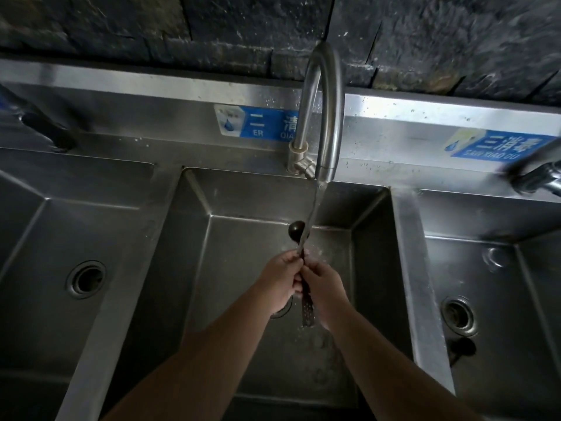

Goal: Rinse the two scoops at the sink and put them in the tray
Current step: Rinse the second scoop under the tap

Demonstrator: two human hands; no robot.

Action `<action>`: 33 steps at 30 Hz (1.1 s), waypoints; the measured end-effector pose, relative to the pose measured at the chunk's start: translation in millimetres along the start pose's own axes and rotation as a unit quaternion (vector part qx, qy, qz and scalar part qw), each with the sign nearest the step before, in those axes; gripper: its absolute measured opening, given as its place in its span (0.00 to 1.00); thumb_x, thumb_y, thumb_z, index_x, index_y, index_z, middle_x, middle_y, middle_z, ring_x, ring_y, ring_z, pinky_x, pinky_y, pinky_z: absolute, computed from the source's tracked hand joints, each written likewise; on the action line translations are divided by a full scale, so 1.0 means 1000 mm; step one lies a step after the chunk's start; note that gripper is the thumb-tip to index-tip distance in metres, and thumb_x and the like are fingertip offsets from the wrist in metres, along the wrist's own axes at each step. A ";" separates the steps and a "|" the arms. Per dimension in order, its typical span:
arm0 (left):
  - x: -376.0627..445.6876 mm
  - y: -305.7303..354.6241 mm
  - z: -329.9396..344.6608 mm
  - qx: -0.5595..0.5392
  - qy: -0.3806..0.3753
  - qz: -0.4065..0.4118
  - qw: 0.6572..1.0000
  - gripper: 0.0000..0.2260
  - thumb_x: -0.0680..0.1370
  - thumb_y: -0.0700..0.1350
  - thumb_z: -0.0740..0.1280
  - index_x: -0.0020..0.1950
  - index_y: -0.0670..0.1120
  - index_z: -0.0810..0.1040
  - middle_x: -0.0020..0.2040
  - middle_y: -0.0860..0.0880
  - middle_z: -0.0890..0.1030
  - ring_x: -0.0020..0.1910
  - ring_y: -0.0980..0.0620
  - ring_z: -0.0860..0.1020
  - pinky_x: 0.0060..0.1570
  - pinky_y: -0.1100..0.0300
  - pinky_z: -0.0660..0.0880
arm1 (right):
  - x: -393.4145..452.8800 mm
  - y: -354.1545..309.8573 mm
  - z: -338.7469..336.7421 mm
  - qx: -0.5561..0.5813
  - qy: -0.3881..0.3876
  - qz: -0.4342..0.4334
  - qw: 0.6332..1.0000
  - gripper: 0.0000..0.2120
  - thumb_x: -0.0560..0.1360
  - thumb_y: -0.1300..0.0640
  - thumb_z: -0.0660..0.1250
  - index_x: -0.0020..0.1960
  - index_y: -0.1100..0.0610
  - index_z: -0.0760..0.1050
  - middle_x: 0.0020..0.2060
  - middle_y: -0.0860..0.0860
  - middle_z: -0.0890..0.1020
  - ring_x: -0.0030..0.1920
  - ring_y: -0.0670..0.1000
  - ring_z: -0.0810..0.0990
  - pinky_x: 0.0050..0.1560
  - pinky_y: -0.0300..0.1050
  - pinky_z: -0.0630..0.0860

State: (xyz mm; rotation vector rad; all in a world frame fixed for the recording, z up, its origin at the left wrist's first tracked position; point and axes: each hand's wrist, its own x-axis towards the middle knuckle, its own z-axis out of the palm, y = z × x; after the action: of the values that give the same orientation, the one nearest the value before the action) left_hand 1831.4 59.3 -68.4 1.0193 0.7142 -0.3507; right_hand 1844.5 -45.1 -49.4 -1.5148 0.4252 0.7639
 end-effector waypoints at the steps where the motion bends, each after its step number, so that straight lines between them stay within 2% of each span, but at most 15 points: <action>1: -0.002 -0.006 -0.001 -0.003 0.003 -0.008 1.000 0.13 0.82 0.38 0.56 0.49 0.46 0.80 0.25 0.49 0.71 0.22 0.52 0.66 0.23 0.60 0.62 | -0.002 0.006 -0.001 0.000 -0.001 0.007 1.000 0.09 0.80 0.62 0.62 0.49 0.62 0.81 0.34 0.57 0.80 0.31 0.51 0.77 0.36 0.48 0.73; 5: -0.012 -0.024 -0.005 -0.023 0.019 -0.027 0.999 0.11 0.81 0.36 0.57 0.50 0.42 0.79 0.27 0.49 0.74 0.23 0.54 0.68 0.22 0.61 0.64 | -0.010 0.025 -0.004 -0.025 0.006 0.028 0.999 0.09 0.79 0.60 0.64 0.47 0.57 0.83 0.34 0.56 0.83 0.34 0.52 0.80 0.42 0.49 0.78; 8: -0.019 -0.035 -0.009 -0.021 0.031 -0.044 0.998 0.10 0.81 0.35 0.58 0.46 0.41 0.78 0.28 0.47 0.75 0.22 0.53 0.70 0.21 0.61 0.67 | -0.017 0.039 -0.005 -0.071 0.023 0.043 0.996 0.10 0.77 0.58 0.66 0.42 0.50 0.84 0.33 0.54 0.86 0.33 0.50 0.82 0.39 0.46 0.80; 11: -0.025 -0.044 -0.013 -0.017 0.045 -0.060 0.997 0.09 0.80 0.36 0.61 0.44 0.41 0.79 0.34 0.44 0.81 0.28 0.50 0.78 0.22 0.60 0.71 | -0.024 0.052 -0.005 -0.185 0.028 0.021 0.982 0.09 0.74 0.56 0.69 0.39 0.45 0.84 0.32 0.49 0.86 0.34 0.50 0.85 0.38 0.46 0.82; 13: -0.028 -0.049 -0.015 0.004 0.041 -0.064 0.997 0.06 0.79 0.37 0.63 0.45 0.40 0.78 0.37 0.42 0.80 0.28 0.48 0.77 0.22 0.60 0.70 | -0.029 0.058 -0.005 -0.247 0.031 0.018 0.968 0.07 0.75 0.54 0.69 0.39 0.48 0.83 0.32 0.50 0.86 0.32 0.50 0.84 0.36 0.44 0.81; 17: -0.031 -0.053 -0.017 0.039 0.047 -0.060 0.996 0.04 0.79 0.39 0.65 0.48 0.38 0.77 0.34 0.42 0.77 0.22 0.50 0.72 0.21 0.61 0.66 | -0.032 0.063 -0.003 -0.107 -0.003 0.080 0.991 0.14 0.79 0.58 0.63 0.40 0.54 0.84 0.32 0.54 0.85 0.30 0.50 0.78 0.32 0.43 0.74; 20: -0.029 -0.045 -0.016 0.037 0.048 -0.055 0.997 0.06 0.79 0.40 0.65 0.51 0.38 0.77 0.33 0.44 0.78 0.21 0.50 0.72 0.20 0.61 0.65 | -0.031 0.053 0.001 -0.033 -0.012 0.085 0.996 0.13 0.80 0.61 0.59 0.47 0.58 0.83 0.33 0.57 0.83 0.30 0.51 0.77 0.31 0.44 0.72; 24: -0.017 -0.026 -0.011 0.026 0.027 -0.023 0.999 0.09 0.80 0.36 0.58 0.46 0.41 0.78 0.30 0.45 0.76 0.19 0.53 0.68 0.18 0.65 0.63 | -0.023 0.029 0.005 0.047 -0.004 0.079 0.996 0.13 0.81 0.65 0.57 0.52 0.61 0.81 0.37 0.59 0.80 0.31 0.51 0.76 0.32 0.45 0.71; 27: -0.004 -0.011 -0.009 0.036 0.014 0.007 0.999 0.12 0.80 0.36 0.58 0.44 0.43 0.79 0.29 0.46 0.74 0.19 0.54 0.67 0.17 0.64 0.63 | -0.016 0.009 0.008 0.071 -0.023 0.057 0.996 0.14 0.81 0.66 0.55 0.56 0.63 0.79 0.36 0.58 0.78 0.31 0.51 0.74 0.33 0.44 0.68; 30: 0.003 0.009 -0.006 0.058 0.001 0.042 0.997 0.09 0.80 0.38 0.60 0.47 0.43 0.80 0.29 0.47 0.77 0.21 0.53 0.71 0.19 0.62 0.67 | -0.009 -0.011 0.011 0.083 -0.031 0.034 0.995 0.14 0.81 0.67 0.54 0.57 0.63 0.78 0.33 0.56 0.78 0.29 0.49 0.75 0.30 0.41 0.69; 33: 0.007 0.033 -0.004 0.062 0.004 0.075 0.995 0.07 0.79 0.38 0.62 0.51 0.44 0.81 0.34 0.46 0.82 0.27 0.52 0.79 0.23 0.60 0.73 | -0.003 -0.030 0.014 0.071 -0.042 0.002 0.997 0.13 0.81 0.66 0.56 0.52 0.61 0.80 0.33 0.54 0.82 0.29 0.48 0.79 0.30 0.40 0.73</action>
State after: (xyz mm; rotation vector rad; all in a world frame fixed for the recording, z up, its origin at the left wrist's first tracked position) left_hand 1853.6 79.8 -53.0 1.1856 0.6239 -0.2641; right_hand 1860.3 -28.9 -24.7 -1.3446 0.4102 0.7817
